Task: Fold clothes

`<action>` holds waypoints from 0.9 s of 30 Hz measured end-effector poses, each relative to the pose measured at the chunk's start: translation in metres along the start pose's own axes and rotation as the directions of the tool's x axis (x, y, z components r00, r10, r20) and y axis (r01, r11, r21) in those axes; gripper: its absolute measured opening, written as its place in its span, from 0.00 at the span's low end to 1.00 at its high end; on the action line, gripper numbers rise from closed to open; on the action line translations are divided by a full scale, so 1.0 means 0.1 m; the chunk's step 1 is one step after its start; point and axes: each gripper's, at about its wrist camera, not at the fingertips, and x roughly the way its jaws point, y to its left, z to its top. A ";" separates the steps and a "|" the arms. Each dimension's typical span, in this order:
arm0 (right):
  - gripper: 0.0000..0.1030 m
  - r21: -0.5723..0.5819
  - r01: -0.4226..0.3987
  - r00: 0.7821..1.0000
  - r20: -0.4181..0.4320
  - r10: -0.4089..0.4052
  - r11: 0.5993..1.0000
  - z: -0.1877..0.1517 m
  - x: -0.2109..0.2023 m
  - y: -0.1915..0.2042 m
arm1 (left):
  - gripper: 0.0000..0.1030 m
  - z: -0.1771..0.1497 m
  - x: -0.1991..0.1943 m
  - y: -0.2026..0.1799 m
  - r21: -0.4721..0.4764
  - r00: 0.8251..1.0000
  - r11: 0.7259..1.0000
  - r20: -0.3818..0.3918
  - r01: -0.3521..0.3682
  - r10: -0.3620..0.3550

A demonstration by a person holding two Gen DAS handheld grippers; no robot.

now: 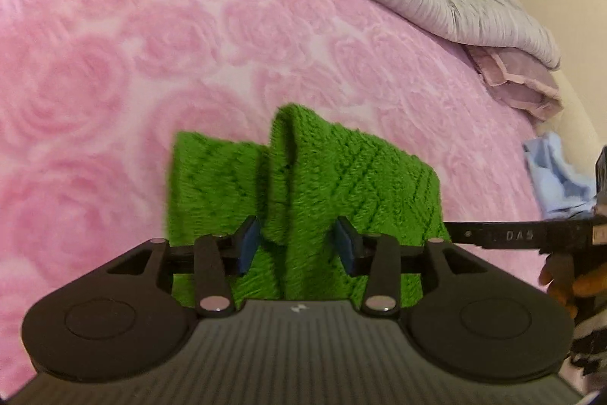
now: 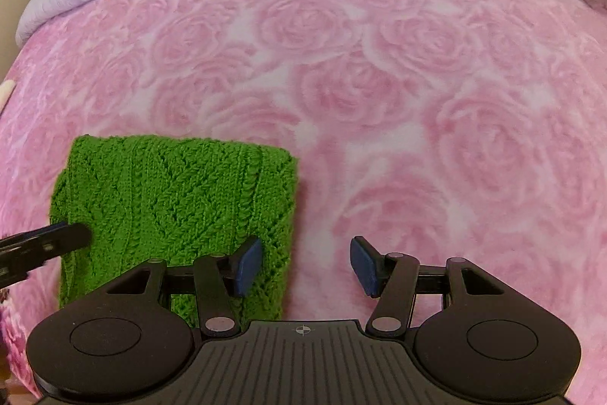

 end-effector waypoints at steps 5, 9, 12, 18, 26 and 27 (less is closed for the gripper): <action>0.51 -0.005 -0.020 1.000 0.010 0.020 1.000 0.02 0.03 0.06 | 0.12 0.02 -0.02 0.05 -0.008 0.997 0.998 0.047 0.068 -0.067; 0.40 0.003 -0.076 0.997 0.012 0.075 0.997 0.03 0.04 0.13 | 0.11 0.04 -0.26 0.15 -0.015 0.991 0.996 0.100 0.092 -0.090; 0.40 -0.028 -0.117 0.993 0.011 0.117 0.993 0.05 0.02 0.28 | 0.11 0.07 -0.40 0.34 -0.049 0.992 0.997 0.109 0.067 -0.061; 0.40 -0.112 -0.089 0.996 0.019 0.091 0.990 0.03 0.07 0.58 | 0.11 0.07 -0.35 0.57 -0.097 0.995 0.994 0.089 0.055 -0.046; 0.40 -0.137 -0.074 0.996 0.028 0.079 0.988 0.00 0.08 0.65 | 0.11 0.04 -0.43 0.52 -0.067 0.991 0.996 0.123 0.052 -0.043; 0.40 -0.141 -0.075 0.996 0.031 0.080 0.987 0.00 0.08 0.65 | 0.11 0.02 -0.44 0.51 -0.063 0.991 0.997 0.126 0.044 -0.036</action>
